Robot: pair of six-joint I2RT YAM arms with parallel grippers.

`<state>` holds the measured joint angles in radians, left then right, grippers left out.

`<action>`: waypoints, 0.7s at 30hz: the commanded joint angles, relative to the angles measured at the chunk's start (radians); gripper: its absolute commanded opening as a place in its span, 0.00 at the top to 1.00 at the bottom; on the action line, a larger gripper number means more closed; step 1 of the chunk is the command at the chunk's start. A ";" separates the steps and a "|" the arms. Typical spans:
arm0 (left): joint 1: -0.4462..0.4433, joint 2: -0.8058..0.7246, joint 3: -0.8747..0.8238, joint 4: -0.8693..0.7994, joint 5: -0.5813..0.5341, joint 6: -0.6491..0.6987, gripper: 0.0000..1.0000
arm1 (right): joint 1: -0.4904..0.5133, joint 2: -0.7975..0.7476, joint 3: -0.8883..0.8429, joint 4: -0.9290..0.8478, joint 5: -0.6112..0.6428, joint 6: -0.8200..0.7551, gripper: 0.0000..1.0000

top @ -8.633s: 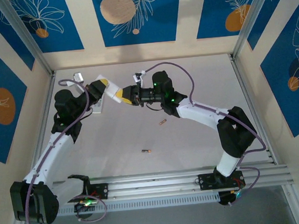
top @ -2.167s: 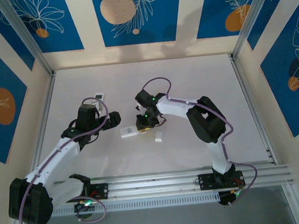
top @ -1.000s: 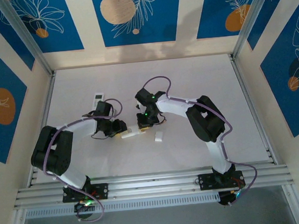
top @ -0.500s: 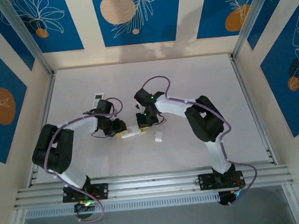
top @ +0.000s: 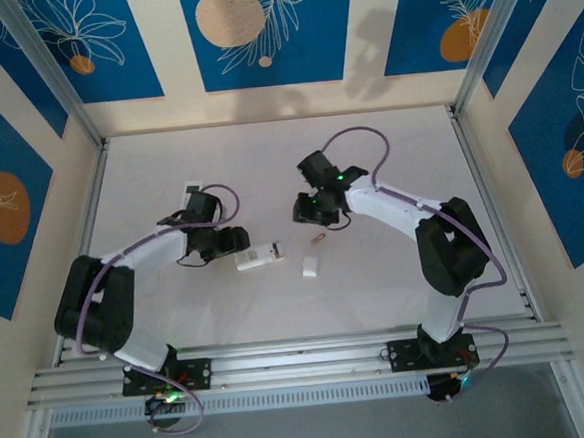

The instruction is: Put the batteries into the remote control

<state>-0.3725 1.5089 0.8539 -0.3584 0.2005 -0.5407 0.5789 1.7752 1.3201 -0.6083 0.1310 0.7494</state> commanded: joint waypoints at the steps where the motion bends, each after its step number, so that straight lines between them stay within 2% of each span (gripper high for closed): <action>1: 0.002 -0.089 0.017 0.002 0.017 0.053 0.24 | -0.045 0.042 -0.035 -0.071 -0.006 0.146 0.63; 4: 0.001 -0.135 0.017 0.013 0.078 0.088 0.19 | -0.037 0.091 0.006 -0.078 -0.017 0.092 0.62; 7: 0.001 -0.166 0.009 0.018 0.112 0.119 0.13 | -0.020 0.139 0.075 -0.167 0.116 -0.035 0.60; 10: 0.001 -0.186 -0.007 0.030 0.132 0.122 0.10 | -0.036 0.177 0.112 -0.227 0.113 -0.140 0.60; 13: 0.002 -0.193 -0.013 0.030 0.145 0.127 0.07 | -0.023 0.139 0.086 -0.187 0.120 -0.303 0.59; 17: 0.002 -0.204 -0.023 0.051 0.162 0.128 0.04 | -0.044 0.051 0.040 -0.085 0.021 -0.524 0.53; 20: 0.001 -0.210 -0.026 0.064 0.169 0.133 0.03 | -0.074 -0.009 -0.042 0.029 -0.078 -0.754 0.49; 21: 0.002 -0.212 -0.026 0.067 0.166 0.134 0.03 | -0.088 -0.016 -0.066 0.043 -0.148 -0.860 0.49</action>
<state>-0.3725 1.3247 0.8356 -0.3218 0.3374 -0.4343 0.5220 1.8111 1.3067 -0.6510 0.1295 0.1963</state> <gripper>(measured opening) 0.969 0.506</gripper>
